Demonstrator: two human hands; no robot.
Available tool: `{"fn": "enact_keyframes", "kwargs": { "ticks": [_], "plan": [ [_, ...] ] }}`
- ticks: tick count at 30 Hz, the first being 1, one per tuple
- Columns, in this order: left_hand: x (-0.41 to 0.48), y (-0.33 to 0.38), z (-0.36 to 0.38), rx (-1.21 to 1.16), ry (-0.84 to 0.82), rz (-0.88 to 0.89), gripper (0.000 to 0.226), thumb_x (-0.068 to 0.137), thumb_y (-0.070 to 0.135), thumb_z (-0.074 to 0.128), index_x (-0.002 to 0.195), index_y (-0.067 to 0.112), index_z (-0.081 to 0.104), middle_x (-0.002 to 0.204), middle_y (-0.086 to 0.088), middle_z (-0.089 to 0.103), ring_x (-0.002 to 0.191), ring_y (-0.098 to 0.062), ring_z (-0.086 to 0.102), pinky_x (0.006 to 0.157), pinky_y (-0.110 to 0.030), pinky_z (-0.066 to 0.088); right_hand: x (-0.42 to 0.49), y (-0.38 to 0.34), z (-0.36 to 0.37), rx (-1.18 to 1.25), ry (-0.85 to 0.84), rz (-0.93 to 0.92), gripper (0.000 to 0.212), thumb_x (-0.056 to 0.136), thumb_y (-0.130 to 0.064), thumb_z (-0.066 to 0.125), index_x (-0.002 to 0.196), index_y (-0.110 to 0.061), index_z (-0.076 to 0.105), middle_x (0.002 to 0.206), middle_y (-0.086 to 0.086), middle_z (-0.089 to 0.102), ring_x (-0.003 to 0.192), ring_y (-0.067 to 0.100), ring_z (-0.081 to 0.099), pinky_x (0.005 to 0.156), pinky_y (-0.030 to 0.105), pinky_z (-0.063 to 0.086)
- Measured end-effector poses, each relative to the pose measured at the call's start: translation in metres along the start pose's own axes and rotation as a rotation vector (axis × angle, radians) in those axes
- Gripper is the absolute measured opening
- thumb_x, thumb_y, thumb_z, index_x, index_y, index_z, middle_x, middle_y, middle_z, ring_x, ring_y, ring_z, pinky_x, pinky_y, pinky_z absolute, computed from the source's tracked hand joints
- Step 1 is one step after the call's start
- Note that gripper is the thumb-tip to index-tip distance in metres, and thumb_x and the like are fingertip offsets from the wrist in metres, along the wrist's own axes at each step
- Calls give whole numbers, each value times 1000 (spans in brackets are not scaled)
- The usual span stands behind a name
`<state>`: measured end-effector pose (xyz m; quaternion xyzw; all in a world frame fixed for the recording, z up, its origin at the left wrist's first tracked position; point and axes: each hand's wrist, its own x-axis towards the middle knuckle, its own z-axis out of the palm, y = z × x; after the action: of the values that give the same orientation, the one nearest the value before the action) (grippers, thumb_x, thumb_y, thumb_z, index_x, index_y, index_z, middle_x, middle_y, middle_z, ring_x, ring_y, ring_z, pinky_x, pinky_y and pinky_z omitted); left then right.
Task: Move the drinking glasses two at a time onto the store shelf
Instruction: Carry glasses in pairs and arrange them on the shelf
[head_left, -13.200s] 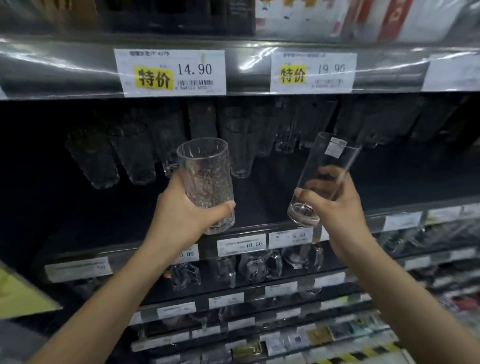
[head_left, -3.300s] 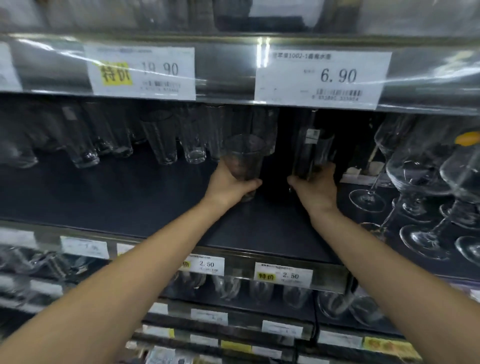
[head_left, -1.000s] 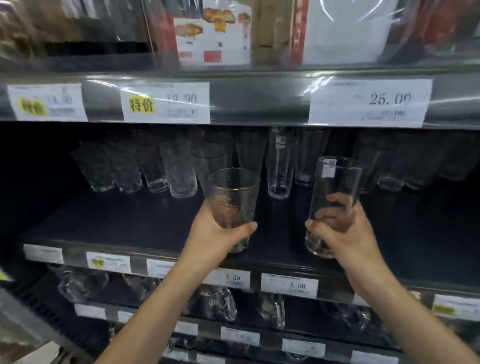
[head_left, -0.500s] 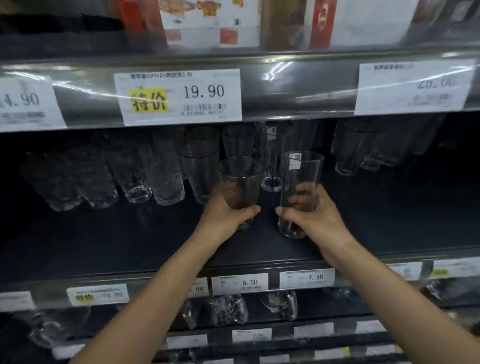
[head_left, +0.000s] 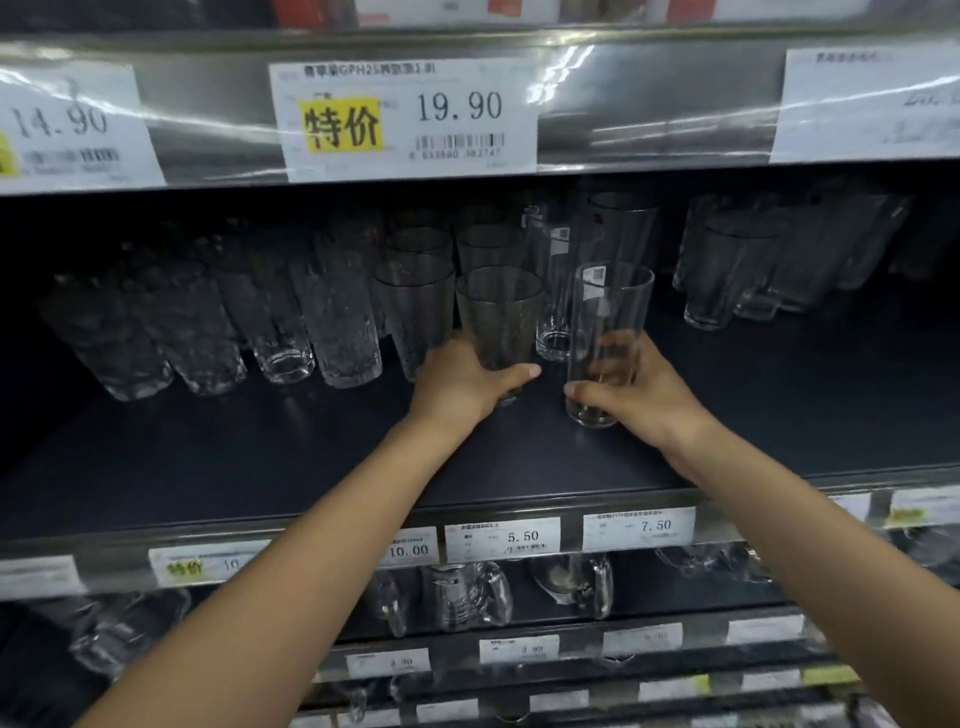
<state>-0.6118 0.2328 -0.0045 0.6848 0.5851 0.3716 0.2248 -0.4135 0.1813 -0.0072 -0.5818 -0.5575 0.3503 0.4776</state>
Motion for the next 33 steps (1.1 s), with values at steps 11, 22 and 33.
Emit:
{"fn": "enact_keyframes", "kwargs": {
  "ticks": [11, 22, 33],
  "plan": [
    [4, -6, 15, -69, 191, -26, 56, 72, 52, 80, 103, 6, 70, 96, -4, 74, 90, -19, 69, 77, -26, 54, 4, 5, 1, -67, 30, -17, 51, 72, -30, 86, 110, -27, 53, 91, -12, 62, 84, 5, 62, 75, 20, 45],
    [3, -2, 21, 14, 246, -5, 58, 76, 55, 76, 101, 4, 66, 90, -9, 72, 86, -26, 68, 75, -36, 56, 8, 1, 1, -133, 51, -20, 50, 71, -35, 86, 110, -30, 55, 100, -6, 64, 91, 9, 63, 78, 23, 49],
    [7, -1, 24, 128, 278, -23, 63, 75, 64, 70, 93, 4, 64, 87, -12, 71, 85, -31, 67, 67, -35, 53, 11, 4, 4, -107, 93, -11, 61, 72, -33, 87, 120, -21, 51, 104, -7, 65, 87, 2, 62, 72, 15, 46]
  ]
}}
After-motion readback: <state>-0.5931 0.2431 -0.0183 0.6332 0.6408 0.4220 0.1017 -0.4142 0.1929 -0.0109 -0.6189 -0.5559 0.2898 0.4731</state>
